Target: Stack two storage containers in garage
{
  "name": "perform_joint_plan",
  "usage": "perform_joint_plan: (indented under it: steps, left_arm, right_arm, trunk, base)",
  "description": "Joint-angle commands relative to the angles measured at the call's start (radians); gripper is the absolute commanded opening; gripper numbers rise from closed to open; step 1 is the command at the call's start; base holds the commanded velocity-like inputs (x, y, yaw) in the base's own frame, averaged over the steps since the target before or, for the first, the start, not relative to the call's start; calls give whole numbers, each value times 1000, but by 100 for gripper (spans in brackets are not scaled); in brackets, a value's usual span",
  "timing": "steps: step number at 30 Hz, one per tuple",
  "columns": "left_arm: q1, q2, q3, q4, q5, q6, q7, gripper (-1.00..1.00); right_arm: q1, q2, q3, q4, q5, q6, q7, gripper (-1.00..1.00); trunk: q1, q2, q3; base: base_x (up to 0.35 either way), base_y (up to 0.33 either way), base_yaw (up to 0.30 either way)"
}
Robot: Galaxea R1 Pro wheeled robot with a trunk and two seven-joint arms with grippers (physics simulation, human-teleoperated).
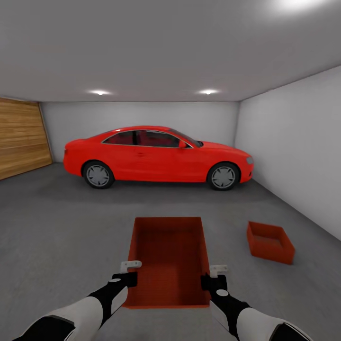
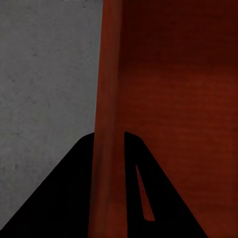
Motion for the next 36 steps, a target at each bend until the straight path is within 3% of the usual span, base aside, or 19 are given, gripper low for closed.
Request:
perform_joint_plan:
  steps: [1,36]
  left_arm:
    - [-2,13,66,-2,-3,-24,81,-100]
    - [-2,13,66,-2,-3,-24,81,-100]
  right_arm:
    - [0,0,20,0,-12,2,15,-100]
    - [0,0,20,0,-12,2,13,-100]
  trunk:
    - [1,-1,-2]
    - [1,-1,-2]
  base:
    - [322,0,0]
    - [322,0,0]
